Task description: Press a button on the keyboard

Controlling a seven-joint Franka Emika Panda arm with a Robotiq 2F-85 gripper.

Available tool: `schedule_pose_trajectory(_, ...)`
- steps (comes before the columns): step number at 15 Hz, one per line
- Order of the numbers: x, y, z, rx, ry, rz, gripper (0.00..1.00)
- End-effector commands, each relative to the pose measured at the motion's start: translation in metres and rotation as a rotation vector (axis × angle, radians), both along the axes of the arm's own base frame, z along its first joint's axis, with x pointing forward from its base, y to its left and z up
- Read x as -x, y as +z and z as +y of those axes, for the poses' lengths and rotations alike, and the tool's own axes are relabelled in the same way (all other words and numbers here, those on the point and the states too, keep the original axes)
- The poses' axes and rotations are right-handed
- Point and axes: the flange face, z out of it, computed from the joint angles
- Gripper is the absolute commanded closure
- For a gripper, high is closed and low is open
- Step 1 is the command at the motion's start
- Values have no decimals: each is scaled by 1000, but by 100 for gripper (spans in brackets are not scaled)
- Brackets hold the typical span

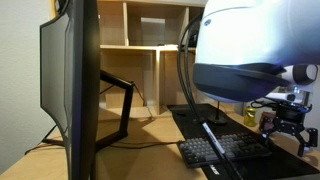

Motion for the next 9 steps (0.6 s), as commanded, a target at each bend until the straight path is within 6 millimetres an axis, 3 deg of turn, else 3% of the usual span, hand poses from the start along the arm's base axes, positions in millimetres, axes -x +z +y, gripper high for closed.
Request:
schedule_pose_trajectory(1, 17, -29, -11, 24, -59, -20, 0)
schedule_pose_trajectory(6, 33, -47, -11, 20, -105, -50, 0)
schedule_pose_trajectory(9, 41, -35, -7, 22, -139, -116, 0)
